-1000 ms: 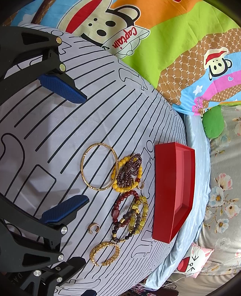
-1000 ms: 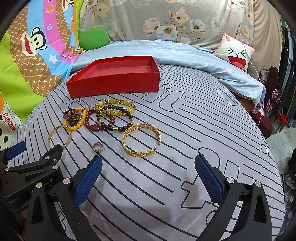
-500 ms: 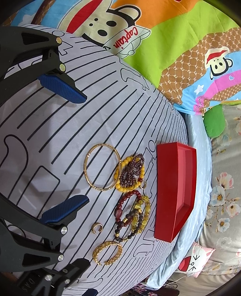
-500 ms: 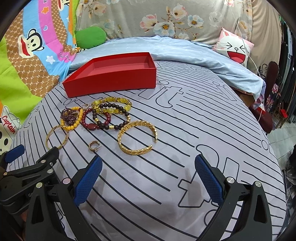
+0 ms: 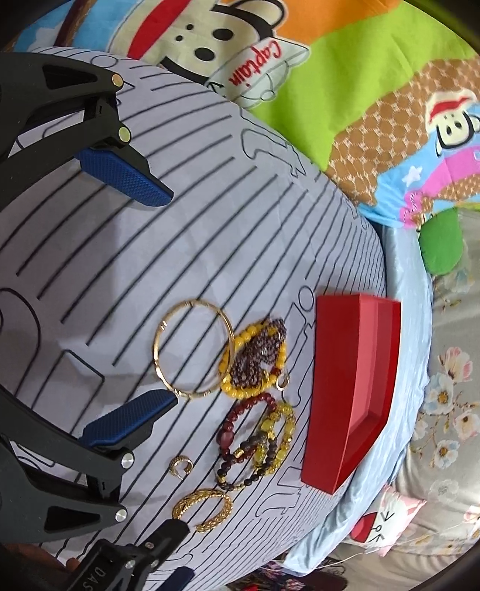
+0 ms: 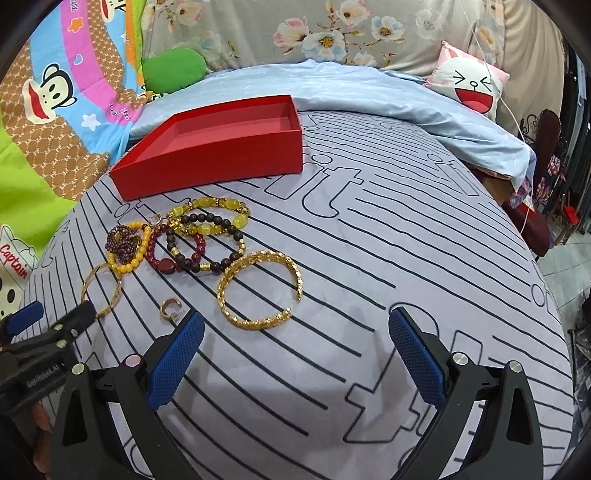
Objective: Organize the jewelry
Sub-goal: 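Grasp the thin gold bangle with the left tool while the right tool grasps the twisted gold bangle, then carry both bangles into the red tray and open both tools to release them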
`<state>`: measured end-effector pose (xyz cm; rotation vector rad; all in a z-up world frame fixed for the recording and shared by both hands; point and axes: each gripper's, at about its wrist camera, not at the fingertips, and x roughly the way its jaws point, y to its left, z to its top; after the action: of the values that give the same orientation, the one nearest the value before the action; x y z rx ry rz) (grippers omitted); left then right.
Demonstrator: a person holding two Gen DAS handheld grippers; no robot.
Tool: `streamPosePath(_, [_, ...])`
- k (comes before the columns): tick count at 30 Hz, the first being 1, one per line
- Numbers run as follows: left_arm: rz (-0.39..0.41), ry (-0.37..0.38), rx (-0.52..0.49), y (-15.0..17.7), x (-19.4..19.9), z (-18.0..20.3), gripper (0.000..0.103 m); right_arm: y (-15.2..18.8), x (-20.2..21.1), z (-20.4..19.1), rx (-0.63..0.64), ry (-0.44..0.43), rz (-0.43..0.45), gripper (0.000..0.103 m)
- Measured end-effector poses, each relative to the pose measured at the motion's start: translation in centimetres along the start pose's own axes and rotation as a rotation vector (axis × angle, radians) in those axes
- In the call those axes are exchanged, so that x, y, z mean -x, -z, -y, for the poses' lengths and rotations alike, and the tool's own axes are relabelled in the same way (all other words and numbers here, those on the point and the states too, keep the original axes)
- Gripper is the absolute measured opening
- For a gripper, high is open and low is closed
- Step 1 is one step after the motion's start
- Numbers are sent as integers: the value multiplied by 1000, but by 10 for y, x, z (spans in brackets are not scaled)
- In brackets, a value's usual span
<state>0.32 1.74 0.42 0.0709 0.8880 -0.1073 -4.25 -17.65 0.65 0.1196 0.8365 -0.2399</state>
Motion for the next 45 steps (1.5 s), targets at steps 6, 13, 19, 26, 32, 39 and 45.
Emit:
streamPosePath(6, [-13, 9, -18, -8, -12, 7, 95, -11, -10, -9, 25, -1, -5, 90])
streamPosePath(13, [-20, 14, -9, -10, -19, 2, 95, -17, -29, -16, 36, 0, -51, 74])
streamPosePath(19, [-22, 27, -14, -10, -20, 4, 95, -14, -31, -15, 34, -4, -55, 58])
streamPosePath(26, [-40, 37, -11, -11, -25, 4, 95, -14, -31, -14, 30, -3, -52, 55])
streamPosePath(32, [-35, 49, 3, -12, -25, 0, 82, -11, -28, -14, 34, -3, -54, 55])
streamPosePath(39, [-18, 73, -22, -9, -18, 6, 59, -7, -24, -13, 28, -8, -58, 55])
streamPosePath(45, [-21, 108, 0, -8, -13, 3, 59, -6, -20, -12, 26, -16, -60, 55])
